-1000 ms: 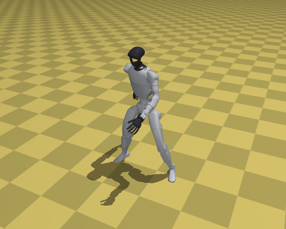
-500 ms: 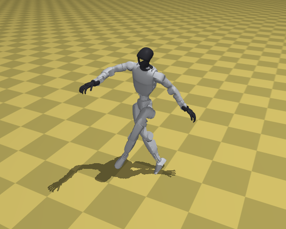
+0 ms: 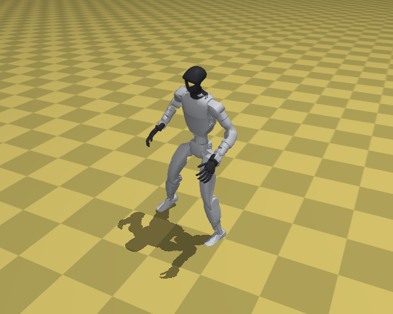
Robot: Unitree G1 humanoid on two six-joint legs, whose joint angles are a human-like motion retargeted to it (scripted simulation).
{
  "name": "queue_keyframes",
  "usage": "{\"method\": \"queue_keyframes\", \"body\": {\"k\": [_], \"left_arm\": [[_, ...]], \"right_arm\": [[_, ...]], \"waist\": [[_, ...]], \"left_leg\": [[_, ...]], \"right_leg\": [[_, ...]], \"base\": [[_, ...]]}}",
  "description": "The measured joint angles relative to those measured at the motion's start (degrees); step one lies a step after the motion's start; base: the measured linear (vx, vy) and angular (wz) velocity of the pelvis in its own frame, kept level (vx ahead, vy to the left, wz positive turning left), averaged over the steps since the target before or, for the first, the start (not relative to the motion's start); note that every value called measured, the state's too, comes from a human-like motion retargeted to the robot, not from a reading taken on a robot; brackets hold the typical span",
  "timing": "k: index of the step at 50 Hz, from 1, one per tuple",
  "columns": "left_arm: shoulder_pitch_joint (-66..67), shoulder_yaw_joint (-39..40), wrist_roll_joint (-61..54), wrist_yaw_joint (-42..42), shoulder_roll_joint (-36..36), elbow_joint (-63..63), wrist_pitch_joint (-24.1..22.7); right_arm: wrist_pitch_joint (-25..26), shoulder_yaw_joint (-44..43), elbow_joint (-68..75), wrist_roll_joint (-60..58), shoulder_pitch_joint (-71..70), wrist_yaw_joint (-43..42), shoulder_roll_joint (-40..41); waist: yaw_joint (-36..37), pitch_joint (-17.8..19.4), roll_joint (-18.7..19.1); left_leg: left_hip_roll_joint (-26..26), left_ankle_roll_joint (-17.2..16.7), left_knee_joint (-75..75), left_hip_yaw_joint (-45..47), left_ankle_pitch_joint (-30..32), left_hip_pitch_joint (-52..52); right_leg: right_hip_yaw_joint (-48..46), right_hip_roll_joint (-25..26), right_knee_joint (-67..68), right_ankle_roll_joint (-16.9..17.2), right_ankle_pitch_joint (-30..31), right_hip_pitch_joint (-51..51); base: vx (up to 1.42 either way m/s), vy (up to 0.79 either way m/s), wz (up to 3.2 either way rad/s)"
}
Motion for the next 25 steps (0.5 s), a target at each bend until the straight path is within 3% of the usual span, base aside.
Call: {"method": "queue_keyframes", "body": {"k": [3,5,8,10,13,15,16,18,20,23,25], "left_arm": [[-6.2,1.6,-4.9,1.9,4.5,-13.3,-3.1],[-10.3,3.4,-8.9,3.9,6.2,-20.6,-5.0],[-14.4,6.2,-7.6,7.9,9.1,-27.7,-6.3],[-15.2,8.5,-1.5,10.8,10.1,-28.4,-5.4],[-11.1,9.1,12.3,12.8,8.4,-25.0,-2.7],[-8.5,7.1,19.2,11.7,5.7,-21.1,-1.6],[-8.0,5.8,20.3,10.6,4.2,-18.7,-1.3],[-6.4,4.2,22.3,8.7,2.6,-14.3,-0.9],[-4.6,2.9,23.5,8.0,1.0,-10.0,-0.4],[-2.2,1.3,24.6,8.0,-0.4,-2.9,0.8],[-2.1,-1.2,25.2,7.0,-0.8,3.1,2.5]], "right_arm": [[-1.3,-6.1,1.8,7.0,12.3,1.6,1.6],[-1.4,-8.0,5.6,12.2,17.0,0.8,4.1],[-1.0,-6.8,19.8,18.1,14.6,-0.8,8.0],[1.2,-3.8,33.1,17.5,7.6,0.7,9.0],[2.8,-0.2,45.3,8.5,0.7,2.4,10.2],[1.7,-0.1,44.9,4.2,0.4,-0.3,10.7],[1.5,0.2,42.9,4.9,0.5,-1.4,10.9],[-0.4,-0.8,38.8,5.9,0.7,-2.8,11.6],[-1.7,-0.8,36.3,7.5,0.0,-2.2,11.6],[-1.8,0.9,35.3,7.6,-2.8,0.9,10.7],[-1.5,3.4,35.2,6.1,-4.5,1.8,10.4]], "waist": [[-3.5,-1.9,-0.6],[-3.4,-1.4,-1.4],[-2.3,1.0,-1.5],[-2.7,2.6,-1.0],[-3.7,3.2,-1.2],[-4.3,3.0,-1.5],[-4.4,2.8,-1.7],[-3.8,2.6,-0.6],[-3.3,2.1,0.3],[-3.4,2.0,0.3],[-3.5,1.2,-0.7]], "left_leg": [[2.7,1.9,1.5,-5.7,0.9,-2.3],[4.9,2.5,7.8,-5.7,0.5,-5.7],[12.7,3.7,24.2,1.7,0.5,-14.1],[16.8,6.7,29.8,6.2,-0.3,-17.7],[10.4,3.2,29.9,4.6,-2.8,-18.2],[4.4,-1.7,25.7,4.1,-1.3,-16.3],[3.2,-1.4,20.6,6.0,-0.7,-14.0],[7.1,-1.6,18.0,11.4,-2.7,-11.8],[11.0,0.3,16.1,15.3,-4.8,-9.9],[13.2,0.4,16.4,14.7,-4.3,-9.8],[11.8,1.1,13.8,14.5,-2.9,-9.5]], "right_leg": [[1.0,2.2,-8.0,1.5,0.9,4.6],[-3.0,2.7,-8.6,1.5,-2.3,6.0],[-5.2,6.4,-1.8,0.8,-11.3,4.5],[-4.9,10.4,1.6,-1.7,-13.3,2.6],[-5.3,13.8,3.1,-0.9,-12.2,2.2],[-6.2,14.9,1.4,0.9,-11.5,4.1],[-6.4,15.4,-1.3,1.3,-10.4,5.2],[-7.1,19.5,-3.1,1.5,-9.6,6.4],[-6.8,22.6,-4.8,1.5,-8.8,7.0],[-5.9,24.7,-7.1,1.5,-8.1,8.0],[-5.4,23.7,-9.4,1.5,-7.4,8.3]], "base": [[0.16,-0.95,1.45],[0.0,-0.92,0.41],[-0.07,-0.8,-0.07],[-0.14,-0.69,-0.19],[-0.04,-0.52,-0.06],[0.07,-0.38,0.09],[0.06,-0.39,-0.04],[0.09,-0.46,-0.42],[0.06,-0.4,-0.6],[0.02,-0.28,-0.37],[0.0,-0.16,0.05]]}}
